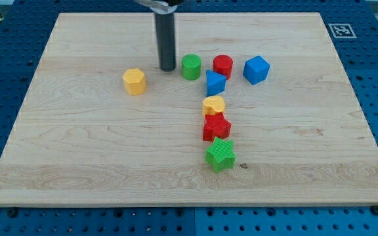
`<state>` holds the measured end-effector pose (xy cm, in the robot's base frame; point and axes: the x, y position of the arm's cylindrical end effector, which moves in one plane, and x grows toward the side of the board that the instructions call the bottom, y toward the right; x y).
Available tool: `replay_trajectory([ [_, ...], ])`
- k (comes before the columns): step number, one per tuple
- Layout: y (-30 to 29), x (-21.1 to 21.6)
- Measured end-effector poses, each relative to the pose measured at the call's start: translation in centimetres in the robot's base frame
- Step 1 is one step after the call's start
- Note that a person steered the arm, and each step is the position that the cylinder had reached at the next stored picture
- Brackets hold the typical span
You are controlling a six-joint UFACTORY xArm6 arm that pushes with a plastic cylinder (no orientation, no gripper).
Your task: Push the yellow hexagon towards top center
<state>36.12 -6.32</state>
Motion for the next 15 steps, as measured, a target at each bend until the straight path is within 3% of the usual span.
replay_trajectory([
  [2, -9.9, 0.0],
  [3, -9.9, 1.6],
  [4, -9.9, 7.2],
  [5, -9.9, 8.4],
  [9, -7.4, 5.8],
  [15, -3.3, 5.3],
])
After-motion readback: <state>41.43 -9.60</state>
